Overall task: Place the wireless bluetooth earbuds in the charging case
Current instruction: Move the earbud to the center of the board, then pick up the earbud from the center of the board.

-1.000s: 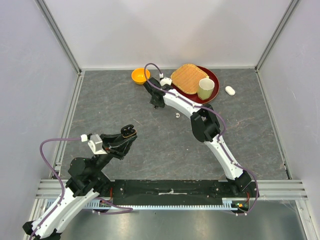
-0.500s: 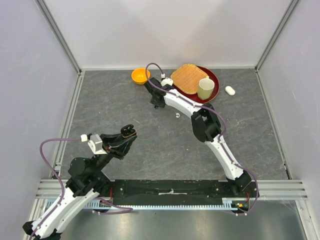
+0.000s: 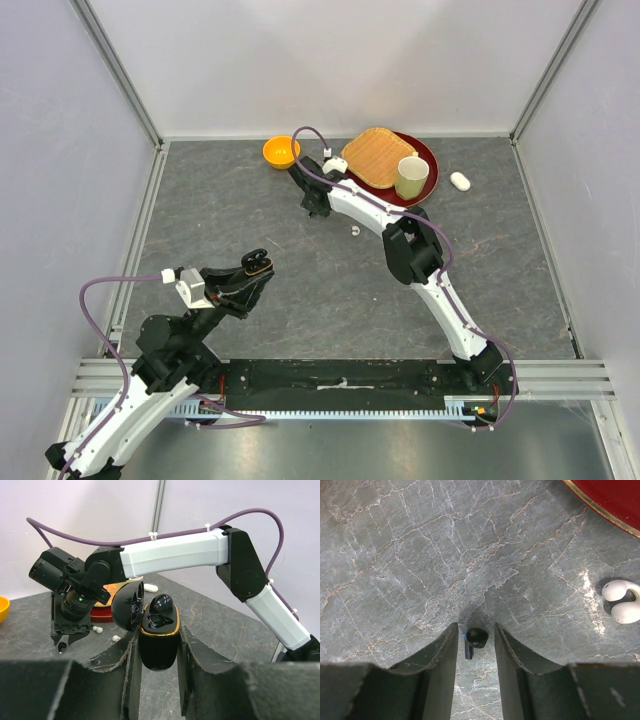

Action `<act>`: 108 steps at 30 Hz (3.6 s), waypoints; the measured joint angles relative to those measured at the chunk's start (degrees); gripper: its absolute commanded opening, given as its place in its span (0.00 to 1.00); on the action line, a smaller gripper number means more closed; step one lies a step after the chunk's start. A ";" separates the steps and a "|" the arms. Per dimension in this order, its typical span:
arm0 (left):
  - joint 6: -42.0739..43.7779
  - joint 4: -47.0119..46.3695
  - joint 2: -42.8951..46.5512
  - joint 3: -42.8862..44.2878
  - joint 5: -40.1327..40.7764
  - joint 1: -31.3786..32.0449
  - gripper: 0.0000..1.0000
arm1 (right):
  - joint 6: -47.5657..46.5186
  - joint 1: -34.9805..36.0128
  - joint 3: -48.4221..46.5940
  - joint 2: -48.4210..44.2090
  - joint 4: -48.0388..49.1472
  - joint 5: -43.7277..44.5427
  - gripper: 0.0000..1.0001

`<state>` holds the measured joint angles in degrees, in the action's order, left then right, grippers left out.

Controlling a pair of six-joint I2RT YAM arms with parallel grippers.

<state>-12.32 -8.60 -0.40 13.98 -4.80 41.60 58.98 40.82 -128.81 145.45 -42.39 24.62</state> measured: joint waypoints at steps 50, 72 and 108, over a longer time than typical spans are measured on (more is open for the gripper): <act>0.00 0.42 -0.68 0.00 0.04 0.00 0.02 | -2.56 1.40 10.34 -5.14 5.77 0.50 0.14; 0.02 2.82 -0.55 0.00 1.68 0.00 0.02 | -16.87 7.69 75.76 -50.53 18.75 -4.15 0.31; 0.04 2.93 -4.13 0.02 1.66 0.00 0.02 | 1.88 10.69 73.59 -48.22 11.69 1.33 0.36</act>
<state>-12.27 -5.67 -4.54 14.00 -3.14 41.60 60.86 51.51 -55.22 97.23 -30.70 25.96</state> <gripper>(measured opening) 0.355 0.390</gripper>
